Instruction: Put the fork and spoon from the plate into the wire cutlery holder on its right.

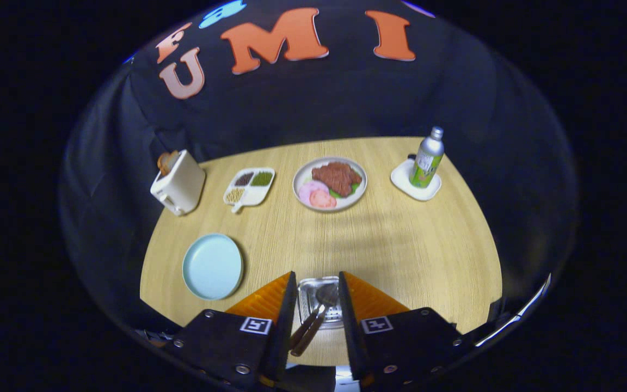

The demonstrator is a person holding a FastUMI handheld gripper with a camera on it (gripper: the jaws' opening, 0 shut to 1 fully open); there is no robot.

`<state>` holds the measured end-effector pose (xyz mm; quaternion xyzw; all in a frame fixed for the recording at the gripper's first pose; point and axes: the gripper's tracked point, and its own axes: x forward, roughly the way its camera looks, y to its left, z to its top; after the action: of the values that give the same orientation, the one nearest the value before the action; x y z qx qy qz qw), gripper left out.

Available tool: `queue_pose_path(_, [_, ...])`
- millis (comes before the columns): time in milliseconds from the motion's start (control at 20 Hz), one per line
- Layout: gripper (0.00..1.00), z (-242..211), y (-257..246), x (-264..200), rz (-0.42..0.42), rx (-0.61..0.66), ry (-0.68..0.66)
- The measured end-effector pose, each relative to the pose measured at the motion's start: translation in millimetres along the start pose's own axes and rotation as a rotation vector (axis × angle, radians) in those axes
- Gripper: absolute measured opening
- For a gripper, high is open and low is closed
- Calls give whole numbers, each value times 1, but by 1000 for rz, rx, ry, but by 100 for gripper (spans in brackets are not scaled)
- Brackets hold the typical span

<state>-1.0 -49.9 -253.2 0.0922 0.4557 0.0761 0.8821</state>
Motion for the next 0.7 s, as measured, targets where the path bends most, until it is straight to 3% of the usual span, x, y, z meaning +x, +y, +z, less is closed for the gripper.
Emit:
queue_pose_path(100, [64, 40, 3, -17, 5, 33, -164])
queue_pose_path(300, [80, 107, 7, -72, -23, 13, -467])
queue_pose_path(500, [92, 159, 16, -127, -68, -56, -695])
queue_pose_path(700, [94, 186, 29, -164, -83, -104, -824])
